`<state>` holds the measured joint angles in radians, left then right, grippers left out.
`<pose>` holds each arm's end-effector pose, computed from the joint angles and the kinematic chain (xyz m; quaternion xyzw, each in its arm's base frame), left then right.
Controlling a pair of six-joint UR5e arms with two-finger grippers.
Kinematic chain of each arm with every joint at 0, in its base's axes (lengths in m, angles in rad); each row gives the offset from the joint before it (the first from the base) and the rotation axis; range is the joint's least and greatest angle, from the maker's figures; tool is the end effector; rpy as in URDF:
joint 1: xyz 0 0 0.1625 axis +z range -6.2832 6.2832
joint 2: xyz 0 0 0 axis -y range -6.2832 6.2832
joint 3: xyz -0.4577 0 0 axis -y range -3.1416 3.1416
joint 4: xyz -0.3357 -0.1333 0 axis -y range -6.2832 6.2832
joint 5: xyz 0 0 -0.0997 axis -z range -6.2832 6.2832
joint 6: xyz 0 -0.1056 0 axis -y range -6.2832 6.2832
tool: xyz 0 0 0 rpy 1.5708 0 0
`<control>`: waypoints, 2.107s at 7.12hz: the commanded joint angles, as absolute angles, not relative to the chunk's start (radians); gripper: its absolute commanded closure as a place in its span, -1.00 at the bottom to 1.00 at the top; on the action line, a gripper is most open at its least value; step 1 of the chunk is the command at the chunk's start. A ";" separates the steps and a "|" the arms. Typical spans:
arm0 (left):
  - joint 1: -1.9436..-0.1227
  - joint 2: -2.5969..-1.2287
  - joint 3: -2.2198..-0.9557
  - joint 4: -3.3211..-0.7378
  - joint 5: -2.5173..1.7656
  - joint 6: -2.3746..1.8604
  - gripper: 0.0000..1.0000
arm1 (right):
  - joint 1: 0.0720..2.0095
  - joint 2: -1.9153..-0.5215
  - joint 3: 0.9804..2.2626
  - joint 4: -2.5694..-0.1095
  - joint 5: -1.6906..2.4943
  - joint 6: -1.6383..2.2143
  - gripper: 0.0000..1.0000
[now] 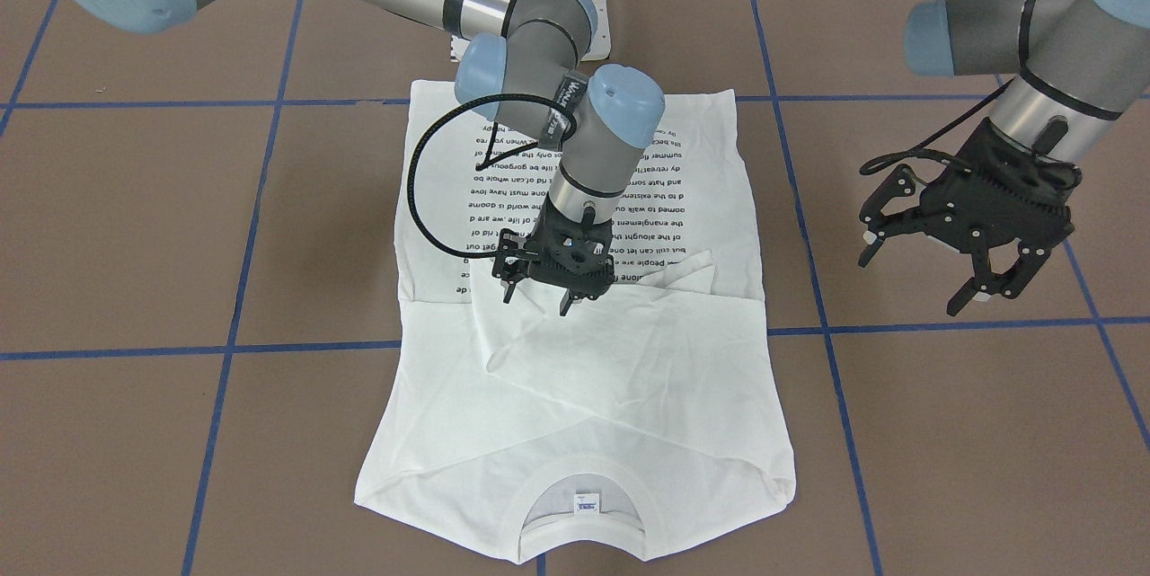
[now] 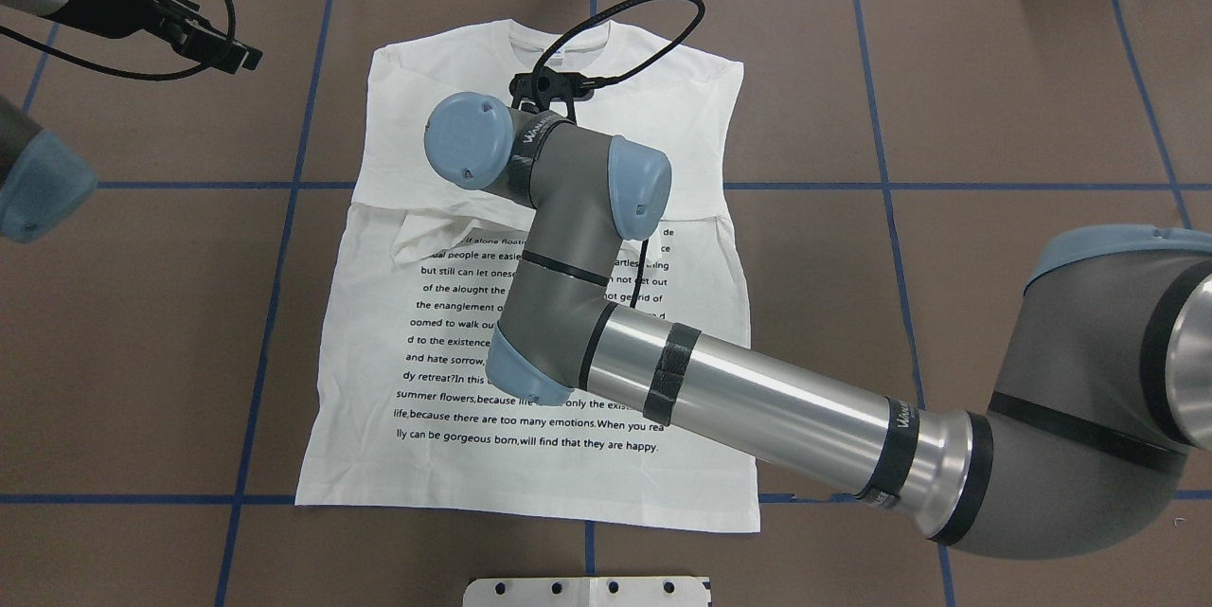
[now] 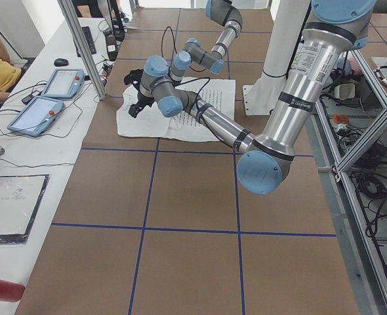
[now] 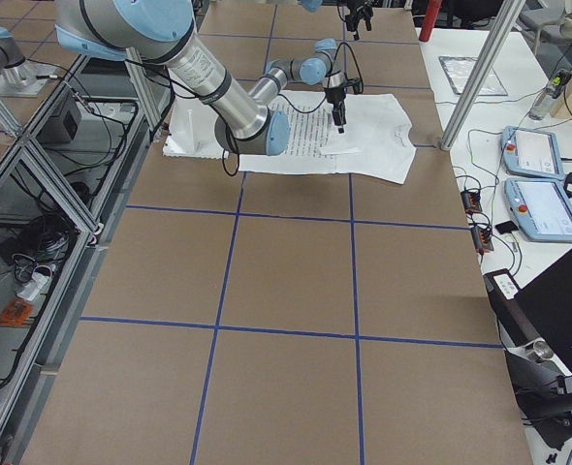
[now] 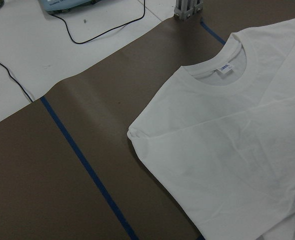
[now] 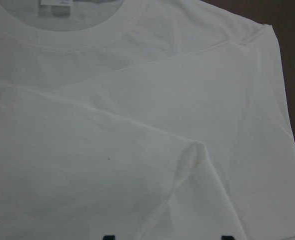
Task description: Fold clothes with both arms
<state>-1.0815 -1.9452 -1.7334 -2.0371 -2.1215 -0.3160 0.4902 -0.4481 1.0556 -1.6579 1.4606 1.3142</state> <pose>0.2062 -0.5533 0.3811 0.3323 0.4007 0.2033 0.8293 -0.6612 -0.5171 0.2107 0.1433 -0.2198 0.1265 0.9566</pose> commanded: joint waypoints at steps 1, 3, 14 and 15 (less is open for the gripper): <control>-1.081 -1.934 -1.733 -2.039 -2.121 -0.314 -1.00 | 0.476 -0.449 1.035 -1.645 1.439 1.316 -0.37; -1.081 -1.934 -1.733 -2.048 -2.121 -0.314 -1.00 | 0.471 -0.453 1.017 -1.644 1.437 1.316 -0.36; -1.078 -1.924 -1.733 -2.049 -2.121 -0.314 -1.00 | 0.515 -0.711 1.372 -1.743 1.465 1.224 1.00; -1.078 -1.921 -1.733 -2.057 -2.121 -0.314 -1.00 | 0.523 -0.747 1.411 -1.746 1.465 1.217 1.00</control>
<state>-1.0785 -1.9259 -1.7334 -2.0506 -2.1215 -0.3150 0.5113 -0.6761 1.3387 -1.7379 1.4652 1.2329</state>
